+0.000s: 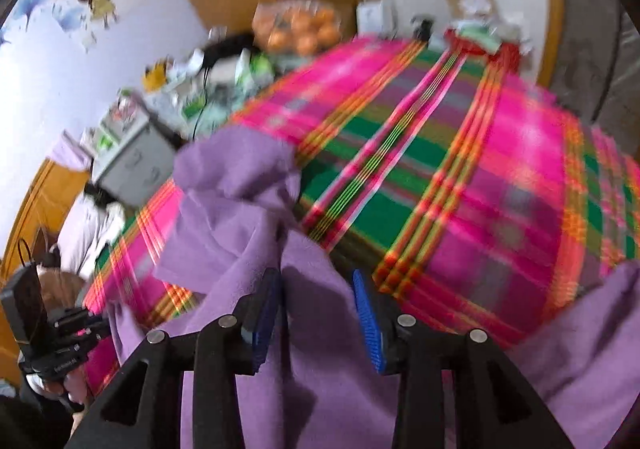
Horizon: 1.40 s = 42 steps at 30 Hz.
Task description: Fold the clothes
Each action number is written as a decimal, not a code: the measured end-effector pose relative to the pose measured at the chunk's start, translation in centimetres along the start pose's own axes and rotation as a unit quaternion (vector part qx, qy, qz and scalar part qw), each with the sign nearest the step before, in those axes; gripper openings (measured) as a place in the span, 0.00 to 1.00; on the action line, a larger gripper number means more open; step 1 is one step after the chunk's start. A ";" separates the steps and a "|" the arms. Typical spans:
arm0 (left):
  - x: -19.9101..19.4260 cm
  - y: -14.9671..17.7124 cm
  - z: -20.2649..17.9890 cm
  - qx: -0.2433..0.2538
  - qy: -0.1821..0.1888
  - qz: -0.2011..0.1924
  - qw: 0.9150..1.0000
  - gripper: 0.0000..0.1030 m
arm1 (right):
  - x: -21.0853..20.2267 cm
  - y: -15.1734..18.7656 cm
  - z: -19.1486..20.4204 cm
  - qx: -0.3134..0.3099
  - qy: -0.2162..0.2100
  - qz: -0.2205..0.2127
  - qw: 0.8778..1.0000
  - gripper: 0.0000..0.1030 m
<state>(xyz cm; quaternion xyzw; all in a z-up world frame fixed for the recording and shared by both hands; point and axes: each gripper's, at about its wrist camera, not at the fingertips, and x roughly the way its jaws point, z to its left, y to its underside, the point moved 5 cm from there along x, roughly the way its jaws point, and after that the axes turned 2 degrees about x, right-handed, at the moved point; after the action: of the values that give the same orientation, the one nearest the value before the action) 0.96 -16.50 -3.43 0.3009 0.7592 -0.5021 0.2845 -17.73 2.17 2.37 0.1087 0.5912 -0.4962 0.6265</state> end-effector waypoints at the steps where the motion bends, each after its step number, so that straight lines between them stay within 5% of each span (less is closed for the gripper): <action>1: 0.0 -0.1 0.0 0.001 0.002 0.000 1.000 0.10 | 0.4 0.1 0.2 -0.006 -0.001 0.006 1.000 0.10; 4: 0.2 -0.2 0.0 0.003 0.003 0.000 1.000 0.10 | -0.9 -0.1 0.6 -0.008 0.002 -0.029 1.000 0.07; 7: 0.3 -0.4 0.0 0.004 0.005 0.000 1.000 0.10 | -5.0 -0.7 -1.8 0.049 0.032 -0.115 0.992 0.07; 12: 0.2 -0.2 -0.2 0.010 0.001 -0.005 1.000 0.10 | -13.3 2.0 -9.0 0.221 0.131 -0.252 0.933 0.07; 15: 0.2 -0.2 -0.2 0.008 0.001 -0.005 1.000 0.10 | -13.4 4.9 -10.3 0.243 0.159 -0.222 0.931 0.07; 17: 0.2 -0.2 -0.2 0.006 0.003 -0.005 1.000 0.10 | -11.6 6.1 -9.6 0.215 0.145 -0.162 0.952 0.12; 19: 0.2 -0.3 -0.1 0.005 0.002 -0.005 1.000 0.10 | -10.4 6.4 -7.4 0.157 0.084 -0.116 0.977 0.16; 22: 0.3 -0.4 -0.1 0.006 -0.001 -0.004 1.000 0.10 | -10.1 6.2 -4.2 0.071 0.033 -0.087 0.993 0.18; 26: 0.3 -0.4 -0.2 0.005 -0.004 -0.006 1.000 0.10 | -11.8 3.5 -2.8 0.020 0.065 -0.141 0.988 0.38; 29: 0.3 -0.3 -0.3 0.005 -0.007 -0.008 1.000 0.10 | -10.2 0.8 -2.0 -0.030 0.112 -0.137 0.984 0.38; 37: 0.3 -0.4 -0.1 0.004 0.001 -0.011 1.000 0.10 | -1.3 -3.4 3.7 -0.243 0.156 -0.067 0.955 0.45; 42: 0.4 -0.4 0.1 0.003 0.009 -0.013 1.000 0.11 | 3.5 -4.4 4.3 -0.296 0.165 -0.013 0.941 0.47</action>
<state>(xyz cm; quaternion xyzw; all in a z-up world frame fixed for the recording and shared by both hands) 0.39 -16.66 -3.49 0.2967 0.7642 -0.5050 0.2702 -18.97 -4.83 2.63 -0.0088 0.8078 -0.2822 0.5174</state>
